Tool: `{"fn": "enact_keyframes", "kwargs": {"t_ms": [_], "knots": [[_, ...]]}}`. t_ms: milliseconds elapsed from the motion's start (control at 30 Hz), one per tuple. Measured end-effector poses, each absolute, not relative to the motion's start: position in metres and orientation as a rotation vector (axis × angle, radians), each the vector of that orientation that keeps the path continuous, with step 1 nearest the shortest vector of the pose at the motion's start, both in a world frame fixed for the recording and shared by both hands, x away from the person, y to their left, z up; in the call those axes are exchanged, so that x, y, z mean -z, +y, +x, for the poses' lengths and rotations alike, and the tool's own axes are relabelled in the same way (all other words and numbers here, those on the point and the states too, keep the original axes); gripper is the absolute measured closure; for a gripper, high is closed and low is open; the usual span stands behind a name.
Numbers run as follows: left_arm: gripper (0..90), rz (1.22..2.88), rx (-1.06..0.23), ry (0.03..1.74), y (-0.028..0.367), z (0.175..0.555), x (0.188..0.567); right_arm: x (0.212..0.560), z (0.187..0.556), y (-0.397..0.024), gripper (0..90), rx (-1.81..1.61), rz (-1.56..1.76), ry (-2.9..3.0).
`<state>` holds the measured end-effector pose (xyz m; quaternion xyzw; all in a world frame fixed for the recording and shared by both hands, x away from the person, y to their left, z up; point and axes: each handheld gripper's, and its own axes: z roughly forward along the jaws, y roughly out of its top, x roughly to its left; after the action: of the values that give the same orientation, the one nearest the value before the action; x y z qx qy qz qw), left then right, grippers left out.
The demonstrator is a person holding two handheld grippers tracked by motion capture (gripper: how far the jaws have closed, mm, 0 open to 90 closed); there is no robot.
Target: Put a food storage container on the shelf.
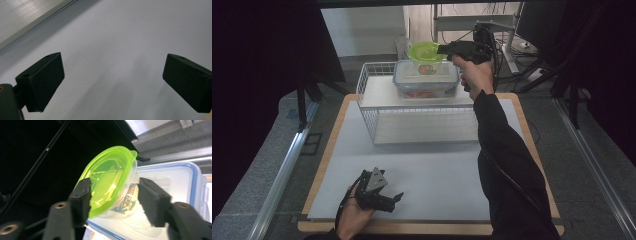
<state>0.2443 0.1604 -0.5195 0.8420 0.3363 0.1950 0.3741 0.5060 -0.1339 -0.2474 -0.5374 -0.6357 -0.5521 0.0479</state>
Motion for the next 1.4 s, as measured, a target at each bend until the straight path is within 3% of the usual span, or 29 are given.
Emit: {"fn": "enact_keyframes", "kwargs": {"t_ms": [400, 1400], "knots": [[3.9, 2.141, -0.523, 0.856, 0.161, 0.243, 0.517, 0.259, 0.470, -0.157, 23.1, 1.755, -1.455, -2.188], [4.0, 2.135, -0.508, 0.851, 0.160, 0.243, 0.518, 0.339, 0.376, -0.179, 13.5, 1.743, -1.198, -2.622]]}}
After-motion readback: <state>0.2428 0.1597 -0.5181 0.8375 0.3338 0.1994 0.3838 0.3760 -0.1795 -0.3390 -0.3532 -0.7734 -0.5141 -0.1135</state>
